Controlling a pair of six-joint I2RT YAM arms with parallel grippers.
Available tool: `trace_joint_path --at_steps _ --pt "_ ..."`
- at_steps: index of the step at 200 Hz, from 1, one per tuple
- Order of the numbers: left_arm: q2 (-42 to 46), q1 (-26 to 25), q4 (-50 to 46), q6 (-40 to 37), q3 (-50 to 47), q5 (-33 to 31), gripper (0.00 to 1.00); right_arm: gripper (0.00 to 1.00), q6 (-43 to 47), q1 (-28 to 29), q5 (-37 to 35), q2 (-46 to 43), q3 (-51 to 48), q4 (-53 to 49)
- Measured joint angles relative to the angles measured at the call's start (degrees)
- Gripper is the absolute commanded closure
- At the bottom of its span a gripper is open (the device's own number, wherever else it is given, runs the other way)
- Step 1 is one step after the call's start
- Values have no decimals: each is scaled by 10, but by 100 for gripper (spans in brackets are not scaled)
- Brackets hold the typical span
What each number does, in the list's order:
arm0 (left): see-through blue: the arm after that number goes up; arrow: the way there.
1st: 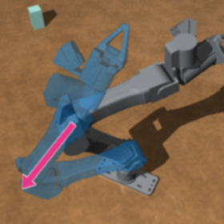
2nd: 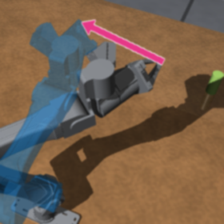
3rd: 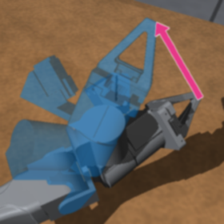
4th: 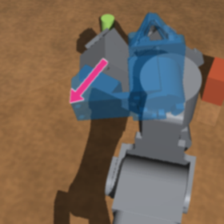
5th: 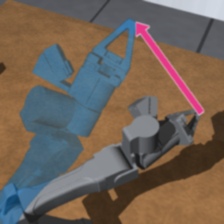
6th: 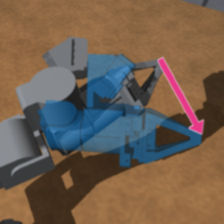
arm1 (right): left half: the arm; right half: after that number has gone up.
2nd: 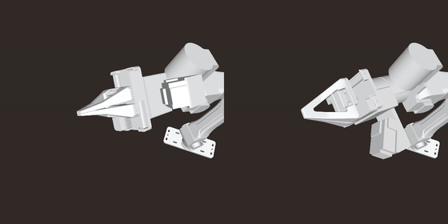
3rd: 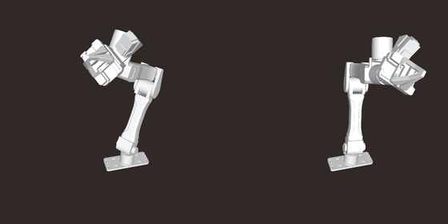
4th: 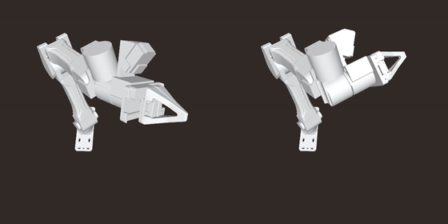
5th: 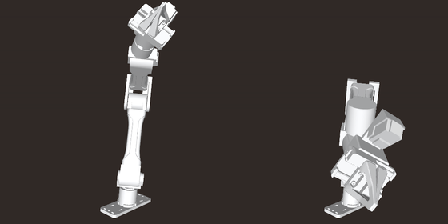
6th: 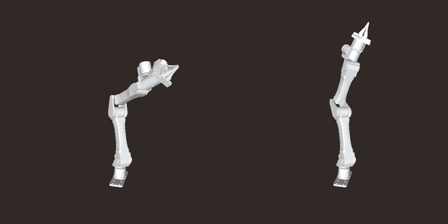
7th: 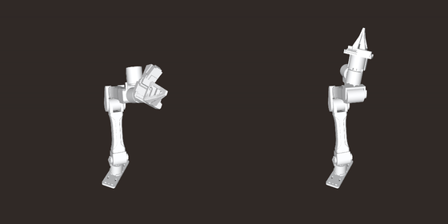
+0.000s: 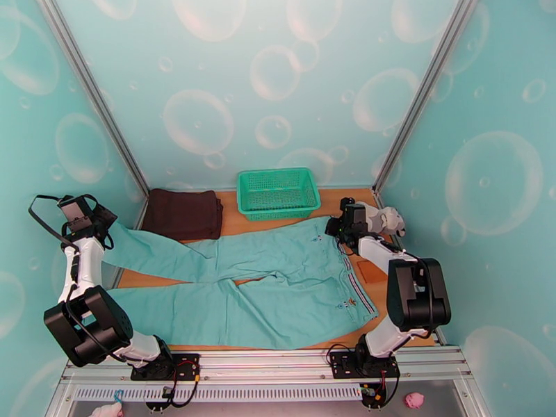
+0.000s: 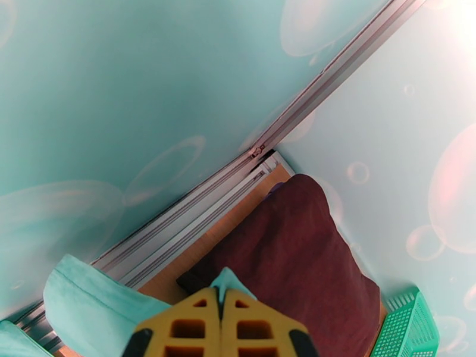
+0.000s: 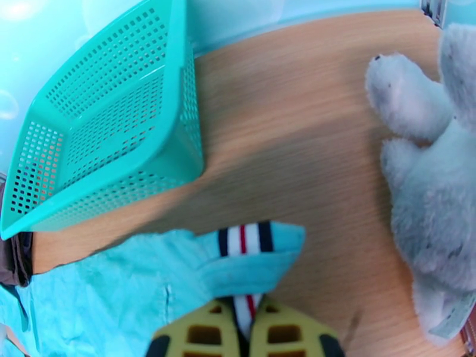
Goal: Fold and stack the trousers
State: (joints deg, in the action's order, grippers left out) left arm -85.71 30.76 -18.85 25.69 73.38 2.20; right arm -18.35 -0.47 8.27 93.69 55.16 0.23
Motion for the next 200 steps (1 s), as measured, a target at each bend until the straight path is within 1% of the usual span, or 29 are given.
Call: trace_joint_path --at_steps 94,147,200 --pt "0 0 0 0 0 0 100 100 0 -3 7 -12 -4 3" --pt "0 5 0 0 0 0 100 100 0 -16 7 -46 -22 10" --pt "0 14 5 0 -2 6 100 100 0 -23 12 -74 -43 40"
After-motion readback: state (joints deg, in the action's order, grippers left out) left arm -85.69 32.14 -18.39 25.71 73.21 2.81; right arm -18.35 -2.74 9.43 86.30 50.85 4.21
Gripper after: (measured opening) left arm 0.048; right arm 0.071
